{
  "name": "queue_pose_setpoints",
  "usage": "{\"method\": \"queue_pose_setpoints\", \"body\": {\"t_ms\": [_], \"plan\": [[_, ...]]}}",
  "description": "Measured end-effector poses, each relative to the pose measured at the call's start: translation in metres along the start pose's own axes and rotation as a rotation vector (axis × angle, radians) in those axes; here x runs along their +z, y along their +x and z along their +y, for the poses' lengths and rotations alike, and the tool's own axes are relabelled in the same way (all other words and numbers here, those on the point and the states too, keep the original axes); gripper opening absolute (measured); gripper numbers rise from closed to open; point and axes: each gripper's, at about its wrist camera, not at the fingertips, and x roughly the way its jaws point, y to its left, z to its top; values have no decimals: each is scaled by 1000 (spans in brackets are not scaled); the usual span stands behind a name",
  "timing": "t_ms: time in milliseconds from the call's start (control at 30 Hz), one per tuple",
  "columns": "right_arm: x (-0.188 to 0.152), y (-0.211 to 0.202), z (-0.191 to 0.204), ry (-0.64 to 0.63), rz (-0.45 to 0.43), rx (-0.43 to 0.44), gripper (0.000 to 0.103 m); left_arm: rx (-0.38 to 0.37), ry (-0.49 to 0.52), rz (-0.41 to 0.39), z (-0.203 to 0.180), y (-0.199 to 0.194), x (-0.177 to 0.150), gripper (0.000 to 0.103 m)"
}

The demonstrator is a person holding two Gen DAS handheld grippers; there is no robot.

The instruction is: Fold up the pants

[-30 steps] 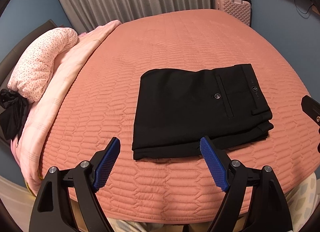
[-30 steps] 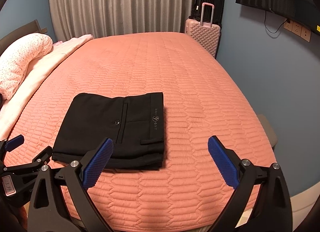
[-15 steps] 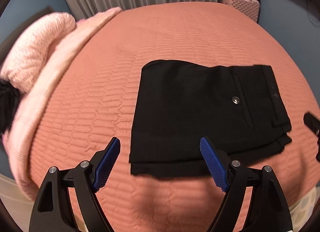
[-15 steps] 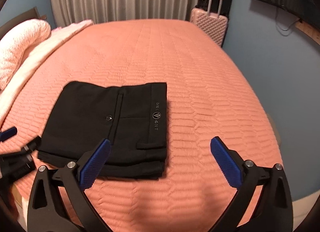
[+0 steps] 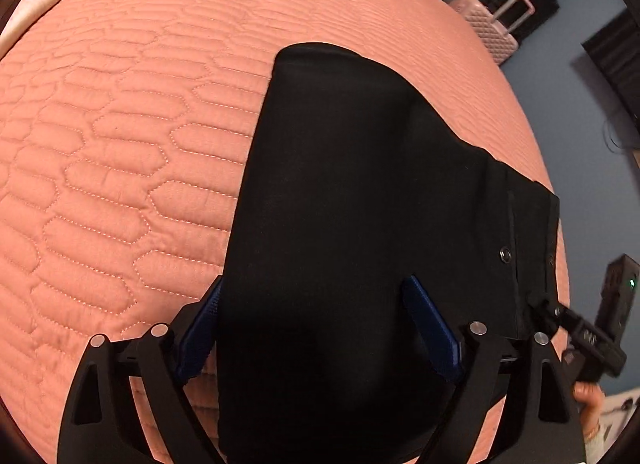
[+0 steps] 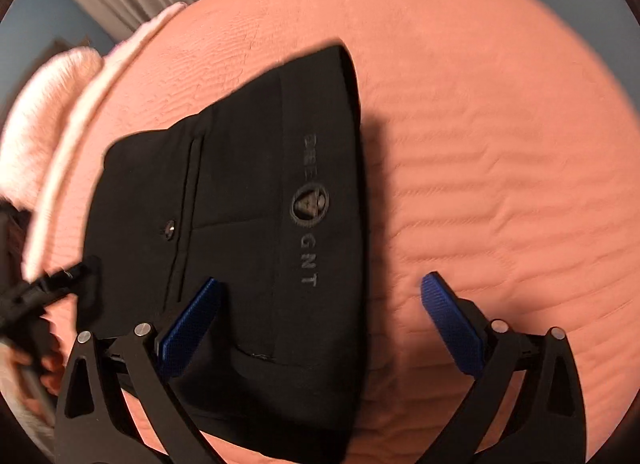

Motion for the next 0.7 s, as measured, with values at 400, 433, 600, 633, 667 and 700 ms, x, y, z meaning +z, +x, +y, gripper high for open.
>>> {"method": "queue_pose_setpoints", "body": {"t_ms": [400,433,600,633,667,700], "plan": [[-6,-1,10,-31,51,194,98,-127,43,17,-2,0,2,84],[-6,-2,11,-34,50,190,98,-111,63,27,-7,-2,2,84],[-5,-4,1,51,50,359,98,-303,38,42,-2,-10,5,84],[-5,-2,-3,75,48,389,98,-307,24,71,2,-1,6,84],[-6,-1,-8,95,47,418,98,-320,7,79,7,5,7,84],[-7,3,-11,106,47,441,98,-342,-38,75,14,10,9,84]]}}
